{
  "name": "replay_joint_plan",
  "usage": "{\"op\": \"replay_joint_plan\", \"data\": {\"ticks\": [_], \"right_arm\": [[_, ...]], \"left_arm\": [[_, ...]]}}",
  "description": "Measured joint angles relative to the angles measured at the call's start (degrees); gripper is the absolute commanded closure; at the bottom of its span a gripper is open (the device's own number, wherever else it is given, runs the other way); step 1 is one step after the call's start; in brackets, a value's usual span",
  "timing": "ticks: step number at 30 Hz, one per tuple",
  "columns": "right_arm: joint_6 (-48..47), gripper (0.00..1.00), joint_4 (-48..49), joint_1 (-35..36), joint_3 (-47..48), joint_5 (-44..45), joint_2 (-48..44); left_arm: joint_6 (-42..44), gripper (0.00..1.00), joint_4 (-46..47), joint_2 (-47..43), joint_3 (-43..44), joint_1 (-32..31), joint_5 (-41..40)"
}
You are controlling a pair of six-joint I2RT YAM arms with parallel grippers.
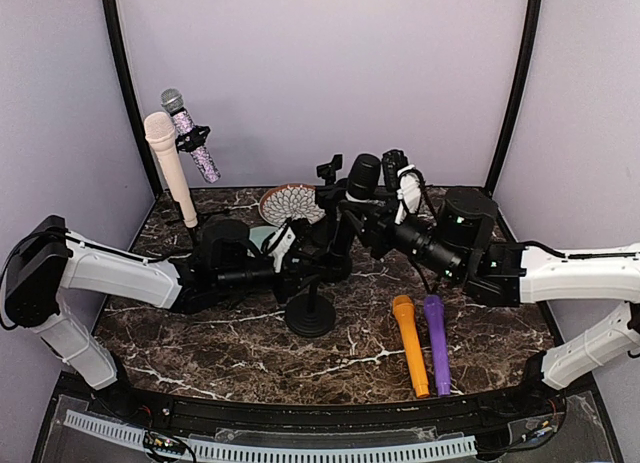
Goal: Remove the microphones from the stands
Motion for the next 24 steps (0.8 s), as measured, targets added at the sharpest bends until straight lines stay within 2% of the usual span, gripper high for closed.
{"op": "replay_joint_plan", "data": {"ticks": [8, 13, 19, 24], "right_arm": [[-1.5, 1.0, 10.7, -1.4, 3.7, 6.9, -4.1], [-2.6, 1.0, 14.1, -1.7, 4.4, 9.1, -5.4], [-4.0, 1.0, 8.8, -1.7, 4.9, 12.3, -5.4], [-2.5, 1.0, -3.9, -2.7, 7.4, 14.7, -6.1]], "left_arm": [[-0.4, 1.0, -0.7, -0.1, -0.2, 1.3, -1.0], [-0.5, 1.0, -0.9, -0.2, -0.2, 1.3, -1.0], [-2.3, 1.0, 0.2, -0.8, -1.3, 1.3, -1.8], [-4.0, 1.0, 2.2, -1.0, -2.0, 1.3, -2.8]]}}
